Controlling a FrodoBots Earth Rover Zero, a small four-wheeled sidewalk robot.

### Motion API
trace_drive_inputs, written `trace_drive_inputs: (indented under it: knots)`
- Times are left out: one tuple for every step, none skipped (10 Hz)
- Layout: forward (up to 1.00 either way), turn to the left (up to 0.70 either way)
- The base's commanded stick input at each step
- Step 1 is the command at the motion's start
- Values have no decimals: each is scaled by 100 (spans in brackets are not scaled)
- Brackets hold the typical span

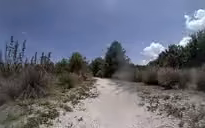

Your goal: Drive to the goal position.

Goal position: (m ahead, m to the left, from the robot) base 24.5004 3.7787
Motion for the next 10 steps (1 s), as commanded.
trace_drive_inputs:
  knots:
    - [85, -1]
    - [85, -1]
    - [85, -1]
    - [85, -1]
    - [85, -1]
    - [85, -1]
    - [85, -1]
    - [85, -1]
    - [85, -1]
    - [85, -1]
